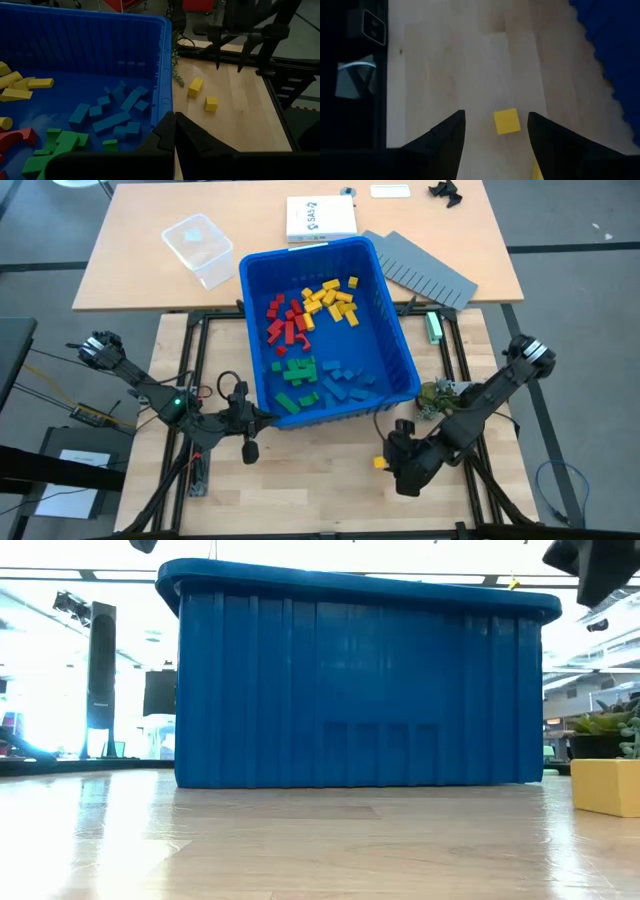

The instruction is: Sort Items/Unsort Items

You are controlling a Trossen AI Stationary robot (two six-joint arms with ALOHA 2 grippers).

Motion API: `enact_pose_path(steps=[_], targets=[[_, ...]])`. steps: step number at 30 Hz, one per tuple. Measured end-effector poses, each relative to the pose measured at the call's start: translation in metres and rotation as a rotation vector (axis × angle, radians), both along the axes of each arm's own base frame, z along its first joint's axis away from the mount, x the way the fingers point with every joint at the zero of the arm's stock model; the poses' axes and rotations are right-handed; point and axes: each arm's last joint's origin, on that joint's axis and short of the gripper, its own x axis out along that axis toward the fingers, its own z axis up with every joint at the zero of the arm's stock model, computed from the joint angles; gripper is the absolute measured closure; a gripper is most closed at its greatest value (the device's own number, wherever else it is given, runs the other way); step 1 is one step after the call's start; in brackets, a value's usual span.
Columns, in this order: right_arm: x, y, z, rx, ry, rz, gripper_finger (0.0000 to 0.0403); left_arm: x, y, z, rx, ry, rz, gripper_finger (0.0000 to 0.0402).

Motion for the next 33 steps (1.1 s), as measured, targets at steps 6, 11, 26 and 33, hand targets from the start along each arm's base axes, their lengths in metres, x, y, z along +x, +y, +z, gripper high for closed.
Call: enact_pose_path(steps=[6, 11, 26, 33], targets=[[-0.003, -0.004, 0.007, -0.014, -0.04, -0.006, 0.019, 0.0, 0.0, 0.0, 0.0, 0.0, 0.0, 0.0387], [-0.002, -0.004, 0.007, -0.017, -0.042, -0.005, 0.019, 0.0, 0.0, 0.0, 0.0, 0.0, 0.0, 0.0387], [-0.003, 0.005, 0.04, 0.18, -0.021, 0.032, 0.019, 0.0, 0.0, 0.0, 0.0, 0.0, 0.0, 0.0387], [-0.001, 0.01, 0.097, 0.182, -0.198, 0.094, 0.019, 0.0, 0.0, 0.0, 0.0, 0.0, 0.0, 0.0387]])
